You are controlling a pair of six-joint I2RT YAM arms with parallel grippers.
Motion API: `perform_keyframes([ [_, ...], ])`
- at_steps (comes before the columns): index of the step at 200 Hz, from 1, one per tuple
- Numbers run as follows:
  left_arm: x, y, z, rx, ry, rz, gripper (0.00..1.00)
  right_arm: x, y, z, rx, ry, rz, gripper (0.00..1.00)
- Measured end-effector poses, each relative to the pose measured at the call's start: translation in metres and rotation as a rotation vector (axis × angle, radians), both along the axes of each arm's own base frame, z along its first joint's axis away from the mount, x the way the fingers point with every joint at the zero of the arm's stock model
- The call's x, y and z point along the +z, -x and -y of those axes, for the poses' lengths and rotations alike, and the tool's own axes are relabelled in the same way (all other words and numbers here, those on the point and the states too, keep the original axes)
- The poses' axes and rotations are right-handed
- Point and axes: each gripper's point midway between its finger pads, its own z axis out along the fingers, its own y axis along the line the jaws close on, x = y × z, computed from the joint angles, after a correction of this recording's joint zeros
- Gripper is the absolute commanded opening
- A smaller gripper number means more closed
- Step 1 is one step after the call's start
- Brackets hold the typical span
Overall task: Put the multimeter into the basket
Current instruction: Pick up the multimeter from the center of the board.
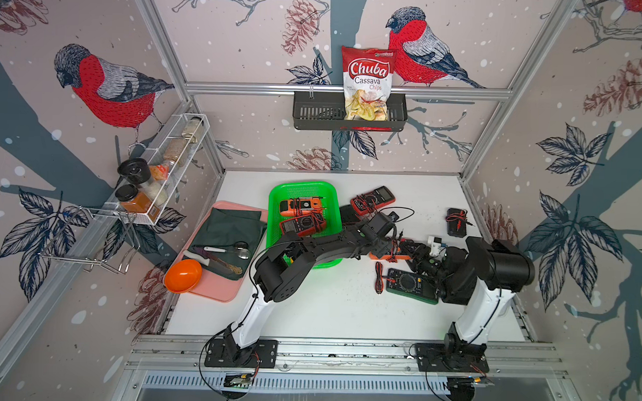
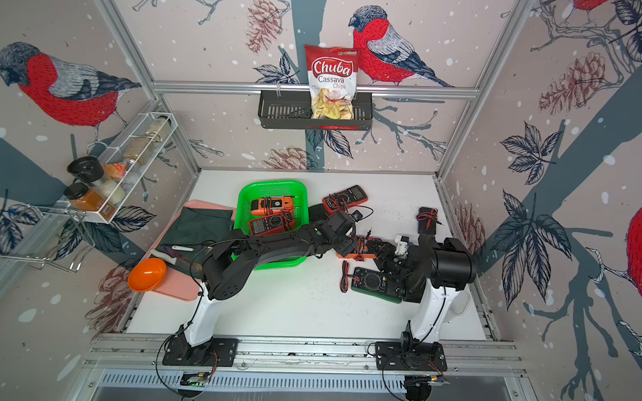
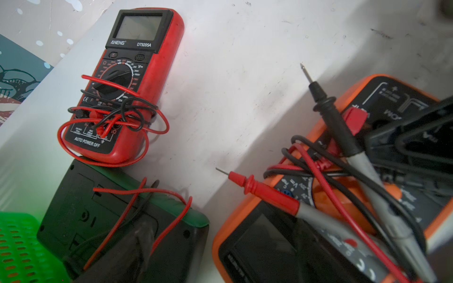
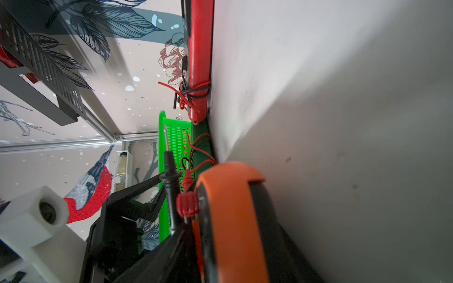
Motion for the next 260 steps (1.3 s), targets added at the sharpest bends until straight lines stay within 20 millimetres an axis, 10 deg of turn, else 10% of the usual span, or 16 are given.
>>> perform_keyframes([
  [96, 0.022, 0.01, -0.02, 0.01, -0.003, -0.013, 0.96, 0.026, -0.003, -0.011, 0.045, -0.048, 0.073, 0.08],
  [175, 0.125, 0.02, -0.054, 0.078, 0.14, 0.144, 0.96, 0.104, -0.024, -0.033, 0.091, 0.144, 0.368, 0.0],
  [260, 0.214, 0.039, -0.157, 0.327, 0.3, 0.423, 0.96, 0.181, -0.042, -0.09, 0.094, 0.325, 0.502, 0.0],
])
